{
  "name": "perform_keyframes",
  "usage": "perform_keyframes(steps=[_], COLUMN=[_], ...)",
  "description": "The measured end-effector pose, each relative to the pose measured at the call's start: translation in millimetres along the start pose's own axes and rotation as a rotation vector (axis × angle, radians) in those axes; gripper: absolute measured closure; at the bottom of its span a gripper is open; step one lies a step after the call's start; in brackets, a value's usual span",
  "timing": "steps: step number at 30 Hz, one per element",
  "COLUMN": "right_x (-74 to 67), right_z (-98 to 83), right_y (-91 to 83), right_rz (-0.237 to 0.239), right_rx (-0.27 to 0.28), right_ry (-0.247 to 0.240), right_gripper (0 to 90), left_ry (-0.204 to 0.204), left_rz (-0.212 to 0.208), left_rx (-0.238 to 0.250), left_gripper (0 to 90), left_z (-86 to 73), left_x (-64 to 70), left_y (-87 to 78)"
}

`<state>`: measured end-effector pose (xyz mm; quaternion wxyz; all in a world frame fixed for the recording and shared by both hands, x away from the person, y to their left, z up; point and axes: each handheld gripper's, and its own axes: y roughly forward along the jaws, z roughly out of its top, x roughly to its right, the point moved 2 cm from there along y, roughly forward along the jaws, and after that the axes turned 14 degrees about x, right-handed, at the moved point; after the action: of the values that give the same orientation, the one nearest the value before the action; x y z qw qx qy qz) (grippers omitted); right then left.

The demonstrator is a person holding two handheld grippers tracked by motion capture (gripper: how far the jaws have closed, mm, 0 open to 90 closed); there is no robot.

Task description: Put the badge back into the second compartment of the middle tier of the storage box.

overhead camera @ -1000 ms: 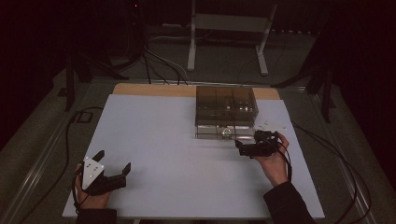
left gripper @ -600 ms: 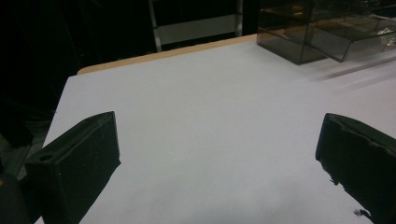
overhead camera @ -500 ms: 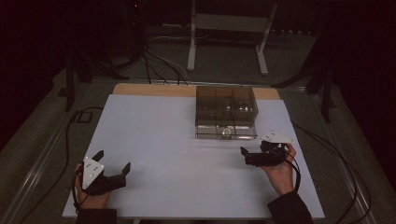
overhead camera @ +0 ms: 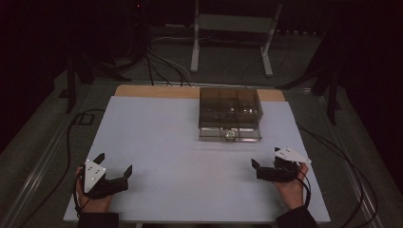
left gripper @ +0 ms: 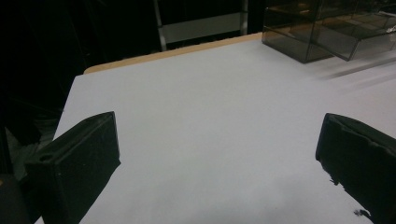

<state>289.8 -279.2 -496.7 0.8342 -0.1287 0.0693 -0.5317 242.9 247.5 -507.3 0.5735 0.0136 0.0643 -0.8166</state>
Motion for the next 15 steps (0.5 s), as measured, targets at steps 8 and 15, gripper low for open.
perform_keyframes(steps=[8, 15], right_x=[5.4, 6.0], right_z=[-7.8, -14.3], right_y=[-13.1, -19.8], right_rz=[-0.003, 0.011], right_rx=[0.065, 0.106], right_ry=[0.023, 0.031], right_gripper=[0.7, 0.2], left_ry=[-0.011, -0.024], left_rz=[-0.004, -0.013], left_rx=[0.004, 0.009], left_gripper=[0.5, 0.5], left_z=[0.9, 1.7], left_x=[-0.4, -0.5], left_y=[-0.8, -1.3])
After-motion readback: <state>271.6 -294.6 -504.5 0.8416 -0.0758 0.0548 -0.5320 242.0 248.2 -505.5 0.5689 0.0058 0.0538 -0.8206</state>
